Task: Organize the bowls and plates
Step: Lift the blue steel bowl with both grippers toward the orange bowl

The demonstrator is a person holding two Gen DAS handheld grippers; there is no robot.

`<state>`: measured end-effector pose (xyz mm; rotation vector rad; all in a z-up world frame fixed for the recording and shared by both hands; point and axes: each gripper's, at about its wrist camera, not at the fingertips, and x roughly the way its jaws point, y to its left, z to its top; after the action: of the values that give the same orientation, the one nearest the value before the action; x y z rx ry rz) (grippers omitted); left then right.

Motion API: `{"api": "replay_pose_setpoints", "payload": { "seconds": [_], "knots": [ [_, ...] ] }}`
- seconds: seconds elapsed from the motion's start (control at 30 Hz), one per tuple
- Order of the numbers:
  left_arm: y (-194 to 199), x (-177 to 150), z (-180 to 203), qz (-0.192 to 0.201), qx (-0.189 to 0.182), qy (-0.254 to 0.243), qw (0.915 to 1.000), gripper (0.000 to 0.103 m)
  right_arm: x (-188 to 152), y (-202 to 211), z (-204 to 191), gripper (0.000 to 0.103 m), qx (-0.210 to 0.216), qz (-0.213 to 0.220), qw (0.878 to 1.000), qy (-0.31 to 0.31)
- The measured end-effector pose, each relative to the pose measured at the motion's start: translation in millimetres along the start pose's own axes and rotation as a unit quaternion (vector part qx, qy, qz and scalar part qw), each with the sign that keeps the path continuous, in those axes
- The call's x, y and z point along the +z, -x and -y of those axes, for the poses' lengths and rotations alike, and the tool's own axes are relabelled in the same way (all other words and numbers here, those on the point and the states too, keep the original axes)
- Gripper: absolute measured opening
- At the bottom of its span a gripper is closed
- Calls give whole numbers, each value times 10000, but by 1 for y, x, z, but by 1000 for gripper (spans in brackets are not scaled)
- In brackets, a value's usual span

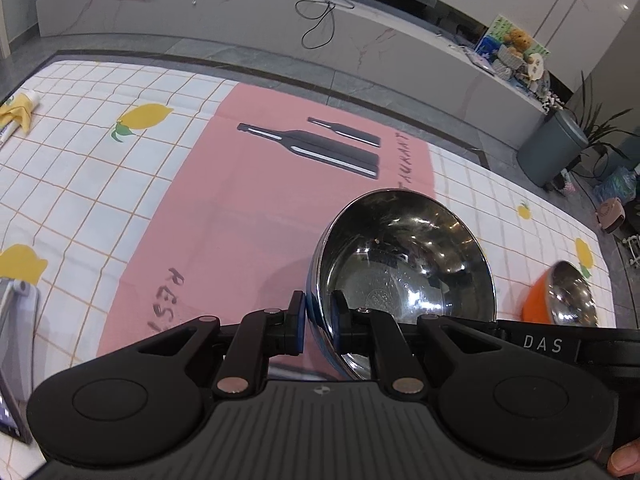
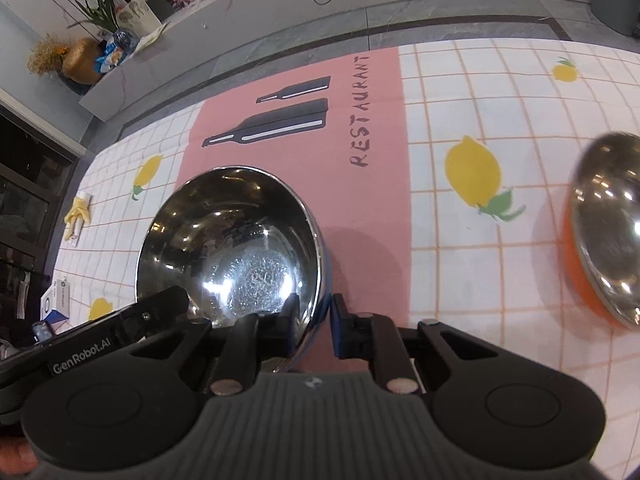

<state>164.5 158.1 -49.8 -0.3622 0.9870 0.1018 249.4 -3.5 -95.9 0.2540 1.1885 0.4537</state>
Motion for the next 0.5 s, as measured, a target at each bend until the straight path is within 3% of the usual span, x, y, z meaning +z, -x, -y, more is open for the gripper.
{"api": "replay_pose_setpoints", "payload": {
  "seconds": [0.5],
  "knots": [
    [49,-59,46,217,-507,-17,9985,14,-71,86,46,15,58,560,9982,-224]
  ]
}}
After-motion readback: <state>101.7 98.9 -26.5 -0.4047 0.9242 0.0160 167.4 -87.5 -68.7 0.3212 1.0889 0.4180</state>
